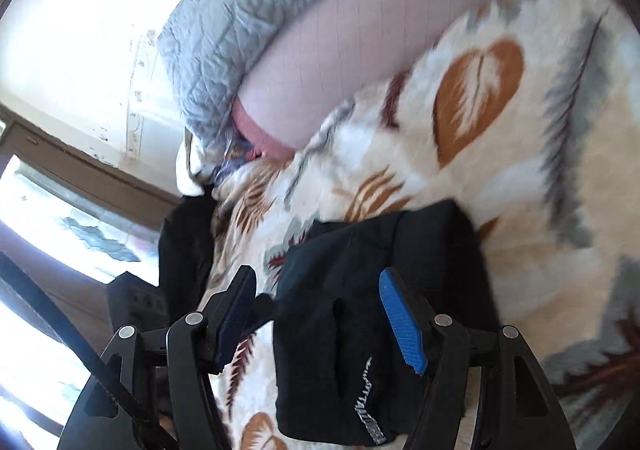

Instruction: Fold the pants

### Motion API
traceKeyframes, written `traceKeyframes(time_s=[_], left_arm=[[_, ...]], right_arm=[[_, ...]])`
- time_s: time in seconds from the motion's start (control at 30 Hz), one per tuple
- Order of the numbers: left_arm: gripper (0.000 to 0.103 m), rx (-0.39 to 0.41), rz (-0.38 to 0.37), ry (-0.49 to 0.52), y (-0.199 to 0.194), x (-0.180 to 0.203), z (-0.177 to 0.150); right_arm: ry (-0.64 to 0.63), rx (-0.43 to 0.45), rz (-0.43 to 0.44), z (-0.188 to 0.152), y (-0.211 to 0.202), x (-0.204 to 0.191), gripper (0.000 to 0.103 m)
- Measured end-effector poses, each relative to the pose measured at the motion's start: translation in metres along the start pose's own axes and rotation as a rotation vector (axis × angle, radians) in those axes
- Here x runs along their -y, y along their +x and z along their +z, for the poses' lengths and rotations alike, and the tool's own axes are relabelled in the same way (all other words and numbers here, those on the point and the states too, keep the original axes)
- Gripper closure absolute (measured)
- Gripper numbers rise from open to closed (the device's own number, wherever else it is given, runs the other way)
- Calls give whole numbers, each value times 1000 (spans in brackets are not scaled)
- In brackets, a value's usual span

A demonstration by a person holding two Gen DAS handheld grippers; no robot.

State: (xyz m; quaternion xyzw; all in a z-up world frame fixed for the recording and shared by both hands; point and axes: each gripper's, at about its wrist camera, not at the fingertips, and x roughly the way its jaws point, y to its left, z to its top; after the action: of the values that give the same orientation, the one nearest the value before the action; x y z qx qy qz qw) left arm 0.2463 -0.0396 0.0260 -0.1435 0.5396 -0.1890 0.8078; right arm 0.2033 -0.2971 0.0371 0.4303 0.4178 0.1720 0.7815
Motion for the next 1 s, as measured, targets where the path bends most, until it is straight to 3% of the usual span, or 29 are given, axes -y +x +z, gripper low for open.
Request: traceKeyframes(time_s=[0.13,0.23,0.27,0.43,0.5,0.6,0.73,0.9,1.0], left_arm=[[38,-18,61,-22,15,-13,3],[38,-43,-2,-85,8,-27,4],[38,-15,11,-86,-3,-29,0],[38,108,37,36,-53,-8,-38],[38,103,40,62,-54,-3,-52],[38,36,69,90,-35,1,-71],[33,11,64,36,-25,-10,-79],[33,54,91,36,-53,-9,-101],[33,51,148,62,-63,-4,-130]], right_arm=[[119,-11,-81,5,22,40,36],[128,12,-183,9,18,50,33],[135,19,-171,8,10,50,33],[189,114,53,-14,-42,44,33],[193,92,150,-31,-51,39,33],[219,19,198,-58,-39,44,32],[244,16,55,-75,-26,67,34],[164,70,-81,-99,-58,60,32],[120,80,-148,-125,-78,57,31]])
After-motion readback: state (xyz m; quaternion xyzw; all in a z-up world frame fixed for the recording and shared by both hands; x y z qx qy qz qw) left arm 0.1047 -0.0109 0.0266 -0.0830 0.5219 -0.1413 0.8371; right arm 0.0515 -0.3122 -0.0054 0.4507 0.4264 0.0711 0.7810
